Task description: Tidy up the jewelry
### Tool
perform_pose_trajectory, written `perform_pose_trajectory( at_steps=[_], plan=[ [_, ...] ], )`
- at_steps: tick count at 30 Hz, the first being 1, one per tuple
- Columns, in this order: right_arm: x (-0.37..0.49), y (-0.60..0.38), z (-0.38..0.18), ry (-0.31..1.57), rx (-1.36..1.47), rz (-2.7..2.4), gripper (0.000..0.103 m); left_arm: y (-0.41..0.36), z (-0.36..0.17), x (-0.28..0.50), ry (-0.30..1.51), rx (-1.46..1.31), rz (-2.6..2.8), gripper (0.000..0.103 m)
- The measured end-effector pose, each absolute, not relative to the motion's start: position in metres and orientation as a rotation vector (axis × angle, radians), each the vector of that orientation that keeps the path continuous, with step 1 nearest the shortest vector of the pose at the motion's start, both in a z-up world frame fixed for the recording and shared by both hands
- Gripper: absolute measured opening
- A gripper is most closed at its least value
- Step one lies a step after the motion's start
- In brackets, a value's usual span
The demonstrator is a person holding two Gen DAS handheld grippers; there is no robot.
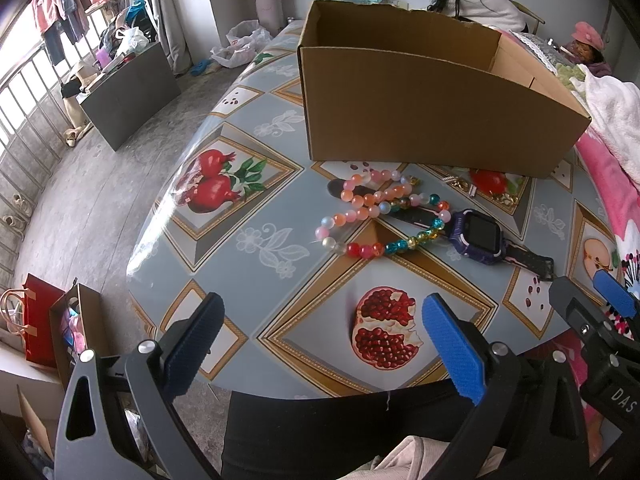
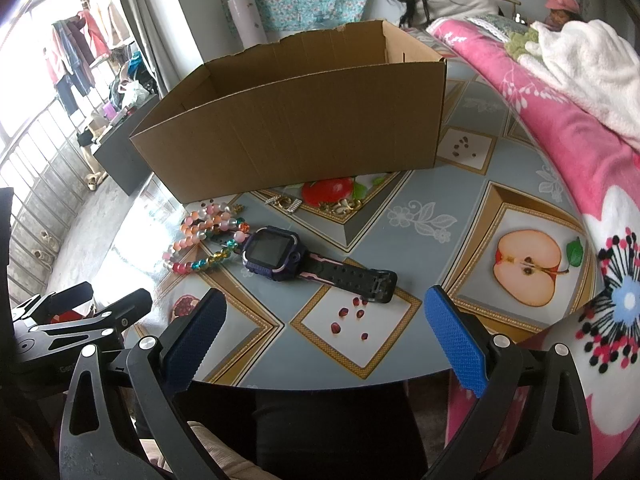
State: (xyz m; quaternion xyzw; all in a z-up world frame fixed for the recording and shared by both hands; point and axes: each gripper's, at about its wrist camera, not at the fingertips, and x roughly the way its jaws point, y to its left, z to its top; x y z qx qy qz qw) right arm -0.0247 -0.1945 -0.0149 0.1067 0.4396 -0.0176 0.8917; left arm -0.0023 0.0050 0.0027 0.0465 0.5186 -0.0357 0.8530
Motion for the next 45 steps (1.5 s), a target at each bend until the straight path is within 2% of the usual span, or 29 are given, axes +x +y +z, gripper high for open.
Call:
perform_pose_trajectory(
  at_steps=[45],
  plan=[
    [-0.011,-0.197,-0.018,0.928,0.225,-0.026,0.095,0.012,-0.003,0.010,1.104,0.102,-0.039,0.097]
  ],
)
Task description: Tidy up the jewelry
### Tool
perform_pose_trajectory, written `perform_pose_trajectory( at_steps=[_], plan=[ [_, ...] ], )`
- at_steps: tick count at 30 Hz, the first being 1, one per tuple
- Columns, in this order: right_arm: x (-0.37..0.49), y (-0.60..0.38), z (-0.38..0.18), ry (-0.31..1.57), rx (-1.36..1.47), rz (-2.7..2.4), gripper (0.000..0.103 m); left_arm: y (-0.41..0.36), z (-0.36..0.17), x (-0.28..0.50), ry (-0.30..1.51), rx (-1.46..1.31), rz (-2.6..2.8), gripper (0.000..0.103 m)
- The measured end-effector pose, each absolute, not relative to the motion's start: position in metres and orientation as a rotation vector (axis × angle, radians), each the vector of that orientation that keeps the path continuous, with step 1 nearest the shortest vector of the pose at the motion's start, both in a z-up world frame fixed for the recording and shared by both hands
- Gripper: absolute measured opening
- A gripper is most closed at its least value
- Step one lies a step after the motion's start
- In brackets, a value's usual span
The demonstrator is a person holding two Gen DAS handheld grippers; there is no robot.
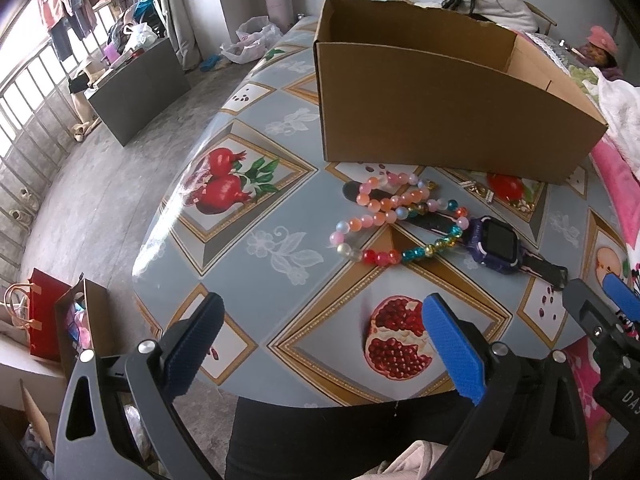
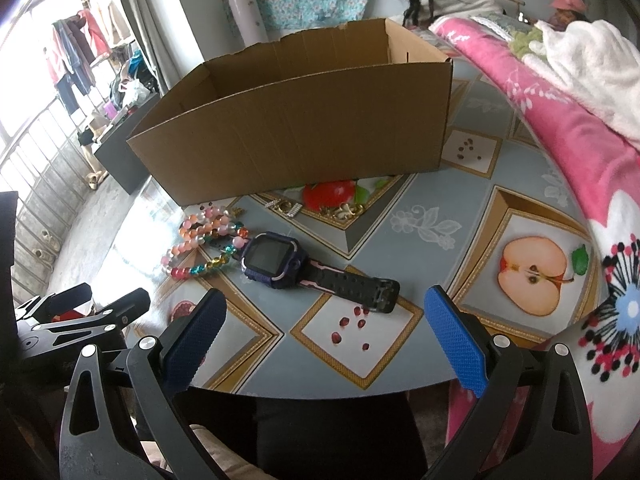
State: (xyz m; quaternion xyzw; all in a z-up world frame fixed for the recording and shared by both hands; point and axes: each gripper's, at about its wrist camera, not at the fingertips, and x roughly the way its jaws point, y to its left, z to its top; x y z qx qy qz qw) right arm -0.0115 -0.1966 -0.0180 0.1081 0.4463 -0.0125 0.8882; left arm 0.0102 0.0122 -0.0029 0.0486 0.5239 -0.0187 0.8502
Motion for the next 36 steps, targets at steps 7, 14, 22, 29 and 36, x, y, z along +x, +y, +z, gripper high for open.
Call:
perform_pose_trajectory(
  at_steps=[7,14,22,29,36],
  plan=[
    [-0.002,-0.200,-0.025,0.939,0.228,-0.017,0.095,0.013,-0.011,0.019,1.124,0.104,-0.028,0.097],
    [0.005,-0.201,-0.030,0.941,0.222,-0.008,0.095,0.014,-0.017,0.028,1.138,0.102,-0.026,0.097],
    [0.009,-0.199,-0.031,0.930,0.186,-0.018,0.095,0.019,-0.029,0.037,1.157,0.094,-0.026,0.097],
    [0.007,-0.204,-0.015,0.824,0.089,-0.033,0.095,0.041,-0.032,0.044,1.112,0.071,-0.009,0.097],
    [0.007,-0.210,-0.014,0.804,0.173,0.051,0.095,0.076,-0.028,0.044,0.959,0.026,-0.061,0.097]
  ],
)
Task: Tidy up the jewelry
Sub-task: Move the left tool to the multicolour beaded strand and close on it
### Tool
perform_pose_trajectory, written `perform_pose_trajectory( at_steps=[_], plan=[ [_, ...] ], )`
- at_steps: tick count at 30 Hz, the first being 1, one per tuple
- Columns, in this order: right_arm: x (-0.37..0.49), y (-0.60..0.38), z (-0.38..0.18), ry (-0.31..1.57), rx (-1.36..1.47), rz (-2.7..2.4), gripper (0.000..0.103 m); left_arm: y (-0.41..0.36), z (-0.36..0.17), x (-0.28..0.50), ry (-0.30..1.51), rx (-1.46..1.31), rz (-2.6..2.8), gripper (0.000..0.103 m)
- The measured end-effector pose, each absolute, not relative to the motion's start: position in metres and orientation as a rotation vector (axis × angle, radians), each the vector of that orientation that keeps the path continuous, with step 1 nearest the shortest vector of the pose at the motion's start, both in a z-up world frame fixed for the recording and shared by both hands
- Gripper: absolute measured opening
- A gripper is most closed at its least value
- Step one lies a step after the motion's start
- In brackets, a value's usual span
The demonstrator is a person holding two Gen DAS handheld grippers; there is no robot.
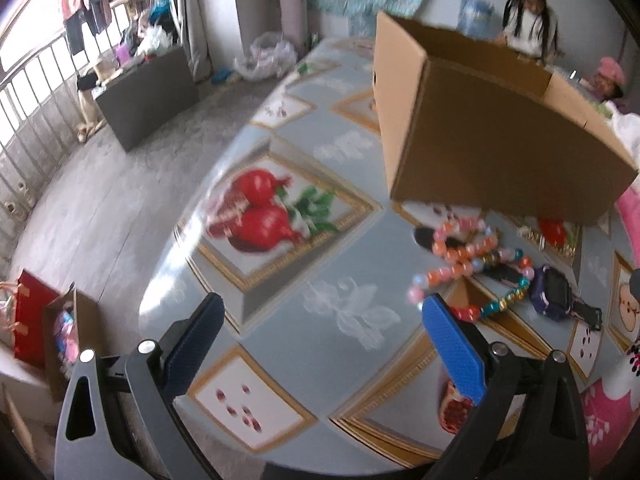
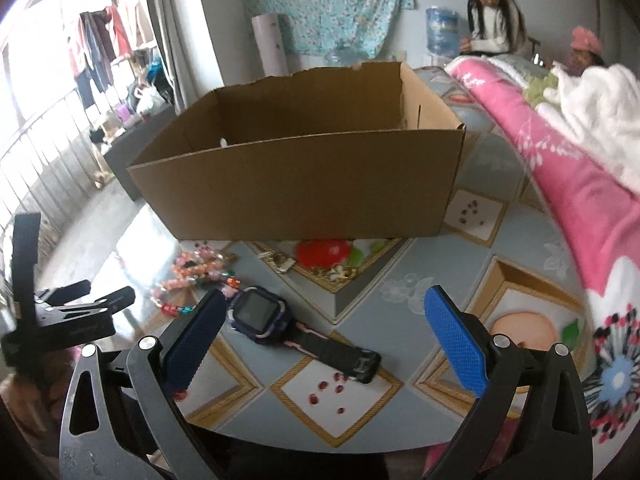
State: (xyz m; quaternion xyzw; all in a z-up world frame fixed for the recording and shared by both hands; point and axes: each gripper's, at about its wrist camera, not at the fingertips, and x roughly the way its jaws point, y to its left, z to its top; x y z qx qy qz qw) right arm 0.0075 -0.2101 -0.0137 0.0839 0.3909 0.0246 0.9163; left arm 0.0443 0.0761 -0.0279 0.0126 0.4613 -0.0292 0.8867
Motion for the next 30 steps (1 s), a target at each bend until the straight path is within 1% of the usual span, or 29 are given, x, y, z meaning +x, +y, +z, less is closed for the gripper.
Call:
perform_pose_trajectory(
  at_steps=[4,6,7,9,10,12,13,14,16,17,18,19,21,22,24,25,27,28,30],
  plan=[
    [0.019,-0.200,-0.019,0.833,0.221,0.132,0.094,0.094,-0.024,0.040,0.859,-0.088,-0.177,0.097],
    [0.024,-0.194,-0.019,0.838,0.230,0.170,0.093,0.097,-0.023,0.041,0.846,-0.123,-0.201,0.097],
    [0.030,-0.188,-0.019,0.842,0.235,0.207,0.087,0.097,-0.023,0.043,0.857,-0.137,-0.236,0.097],
    [0.040,-0.180,-0.021,0.857,0.239,0.250,0.082,0.093,-0.024,0.047,0.873,-0.157,-0.293,0.097],
    [0.044,-0.178,-0.023,0.867,0.242,0.263,0.076,0.089,-0.026,0.048,0.876,-0.155,-0.304,0.097],
    [0.055,-0.172,-0.027,0.899,0.252,0.299,0.068,0.080,-0.028,0.051,0.896,-0.132,-0.338,0.097],
    [0.063,-0.168,-0.031,0.927,0.263,0.322,0.060,0.076,-0.029,0.053,0.904,-0.123,-0.355,0.097],
    [0.067,-0.167,-0.033,0.941,0.265,0.330,0.056,0.074,-0.030,0.053,0.907,-0.117,-0.365,0.097],
    [0.078,-0.161,-0.039,0.984,0.268,0.359,0.045,0.068,-0.033,0.052,0.902,-0.098,-0.389,0.095],
    [0.082,-0.158,-0.041,1.000,0.264,0.369,0.042,0.065,-0.033,0.050,0.896,-0.084,-0.400,0.090],
    [0.086,-0.155,-0.042,1.016,0.259,0.384,0.036,0.062,-0.035,0.048,0.894,-0.073,-0.408,0.086],
    [0.089,-0.151,-0.043,1.028,0.250,0.395,0.036,0.059,-0.036,0.048,0.890,-0.056,-0.418,0.084],
    [0.094,-0.143,-0.042,1.048,0.222,0.412,0.035,0.053,-0.039,0.049,0.891,-0.032,-0.428,0.071],
    [0.096,-0.141,-0.042,1.055,0.208,0.416,0.035,0.052,-0.040,0.051,0.896,-0.026,-0.432,0.069],
    [0.102,-0.131,-0.042,1.074,0.171,0.423,0.035,0.050,-0.043,0.054,0.908,-0.025,-0.437,0.058],
    [0.104,-0.130,-0.042,1.082,0.160,0.424,0.035,0.049,-0.044,0.055,0.914,-0.022,-0.436,0.056],
    [0.112,-0.126,-0.047,1.111,0.138,0.435,0.035,0.046,-0.048,0.059,0.932,-0.016,-0.441,0.048],
    [0.113,-0.124,-0.048,1.120,0.133,0.441,0.035,0.046,-0.049,0.060,0.941,-0.016,-0.444,0.045],
    [0.115,-0.117,-0.050,1.135,0.103,0.455,0.031,0.044,-0.051,0.061,0.946,-0.003,-0.448,0.040]
  ],
)
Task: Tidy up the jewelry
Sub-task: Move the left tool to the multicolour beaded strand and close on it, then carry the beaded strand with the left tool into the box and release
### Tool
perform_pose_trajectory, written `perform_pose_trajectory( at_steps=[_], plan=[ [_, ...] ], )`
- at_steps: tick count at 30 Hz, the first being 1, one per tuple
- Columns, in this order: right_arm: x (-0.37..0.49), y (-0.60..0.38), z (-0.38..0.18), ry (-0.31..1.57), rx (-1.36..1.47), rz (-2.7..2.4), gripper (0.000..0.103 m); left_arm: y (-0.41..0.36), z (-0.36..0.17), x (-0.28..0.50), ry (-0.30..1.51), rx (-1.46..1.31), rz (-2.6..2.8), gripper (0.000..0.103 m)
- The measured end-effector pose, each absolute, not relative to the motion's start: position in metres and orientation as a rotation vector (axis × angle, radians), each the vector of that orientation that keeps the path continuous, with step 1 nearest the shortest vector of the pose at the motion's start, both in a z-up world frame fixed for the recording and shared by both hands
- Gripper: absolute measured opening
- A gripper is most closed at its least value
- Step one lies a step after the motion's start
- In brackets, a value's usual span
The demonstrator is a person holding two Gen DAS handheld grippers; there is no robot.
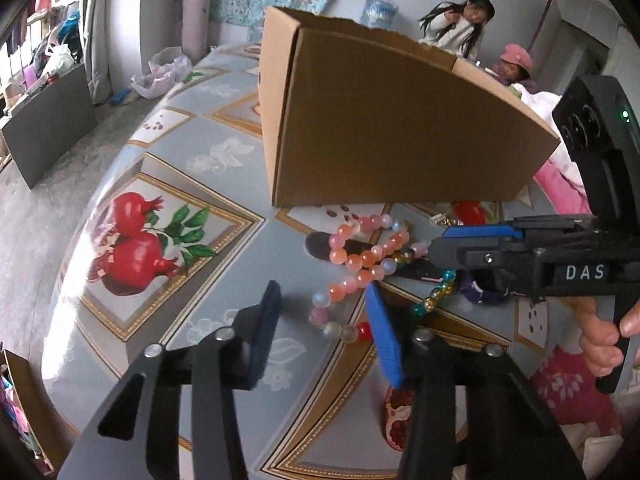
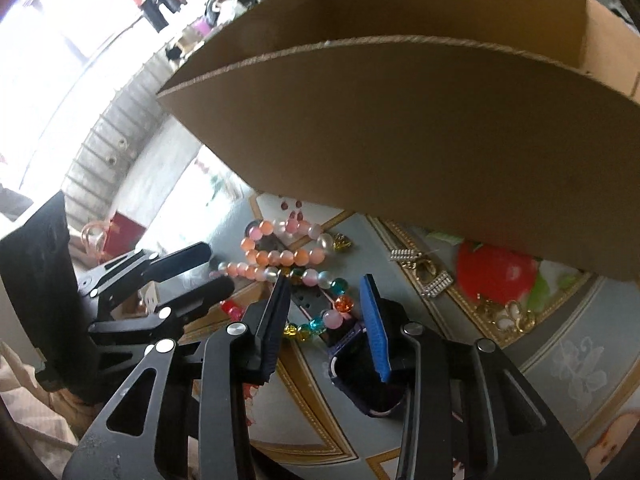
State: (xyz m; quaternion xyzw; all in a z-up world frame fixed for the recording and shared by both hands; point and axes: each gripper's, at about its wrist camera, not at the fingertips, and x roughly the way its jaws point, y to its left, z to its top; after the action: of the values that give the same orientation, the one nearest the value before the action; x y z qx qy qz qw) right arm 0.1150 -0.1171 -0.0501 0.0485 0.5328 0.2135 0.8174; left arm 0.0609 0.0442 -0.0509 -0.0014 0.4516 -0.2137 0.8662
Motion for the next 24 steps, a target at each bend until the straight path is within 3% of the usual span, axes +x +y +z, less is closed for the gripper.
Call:
perform_pose_trajectory(
  at_steps=[2,5,8,12,24],
  plan=[
    [0.118,-0.117,-0.051,1.139,0.073,0.448,0.026,0.041,-0.051,0.060,0.945,0.027,-0.450,0.038],
    [0.118,-0.118,-0.056,1.135,0.063,0.439,0.009,0.037,-0.051,0.059,0.941,0.067,-0.450,0.029],
    [0.115,-0.122,-0.054,1.101,0.076,0.440,0.008,0.035,-0.052,0.058,0.937,0.087,-0.439,0.015],
    [0.104,-0.124,-0.050,1.044,0.071,0.441,0.008,0.037,-0.049,0.055,0.928,0.090,-0.441,0.009],
    [0.070,-0.124,0.017,0.843,0.124,0.499,0.007,0.048,0.035,0.036,0.784,0.047,-0.480,0.009]
  ],
)
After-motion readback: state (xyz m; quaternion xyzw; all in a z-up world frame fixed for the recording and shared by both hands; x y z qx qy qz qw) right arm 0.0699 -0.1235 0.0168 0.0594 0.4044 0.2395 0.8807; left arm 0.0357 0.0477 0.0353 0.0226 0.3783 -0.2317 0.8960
